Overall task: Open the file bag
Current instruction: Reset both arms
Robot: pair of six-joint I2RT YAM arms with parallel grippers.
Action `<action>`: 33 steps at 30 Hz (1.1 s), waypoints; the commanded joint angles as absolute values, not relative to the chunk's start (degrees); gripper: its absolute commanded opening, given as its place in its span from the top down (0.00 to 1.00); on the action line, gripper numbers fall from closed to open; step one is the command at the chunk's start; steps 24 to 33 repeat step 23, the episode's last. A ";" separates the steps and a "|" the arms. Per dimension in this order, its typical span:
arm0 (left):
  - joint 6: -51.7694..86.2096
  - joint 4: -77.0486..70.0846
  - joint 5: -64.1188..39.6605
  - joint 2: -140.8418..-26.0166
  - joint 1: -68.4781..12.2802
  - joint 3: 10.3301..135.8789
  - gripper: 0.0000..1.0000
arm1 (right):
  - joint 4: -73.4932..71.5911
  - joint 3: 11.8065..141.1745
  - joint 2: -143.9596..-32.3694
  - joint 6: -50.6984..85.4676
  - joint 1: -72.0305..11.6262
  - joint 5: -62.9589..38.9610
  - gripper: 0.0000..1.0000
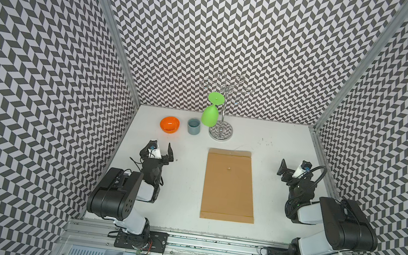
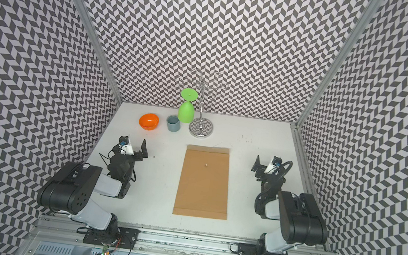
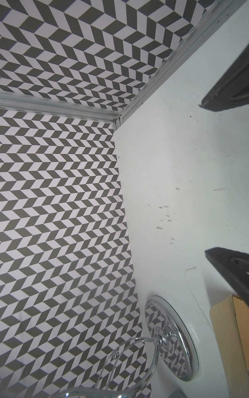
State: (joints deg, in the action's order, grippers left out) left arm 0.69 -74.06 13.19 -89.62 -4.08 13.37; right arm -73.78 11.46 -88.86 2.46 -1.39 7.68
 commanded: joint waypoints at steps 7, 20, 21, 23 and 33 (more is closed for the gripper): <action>0.09 -74.09 12.22 -89.43 -3.58 13.80 0.00 | -78.91 11.32 -89.43 1.54 -1.76 8.12 0.01; 0.09 -74.09 12.13 -89.41 -3.59 13.80 0.00 | -76.72 12.25 -90.03 0.79 -2.07 7.95 0.01; 0.09 -74.09 12.13 -89.47 -3.60 13.79 0.00 | -75.71 14.28 -90.04 0.50 -2.79 9.05 0.01; 0.09 -74.10 12.13 -89.40 -3.57 13.80 0.00 | -76.35 13.79 -89.79 0.40 -2.81 9.07 0.01; 0.09 -74.10 12.13 -89.40 -3.57 13.80 0.00 | -76.35 13.79 -89.79 0.40 -2.81 9.07 0.01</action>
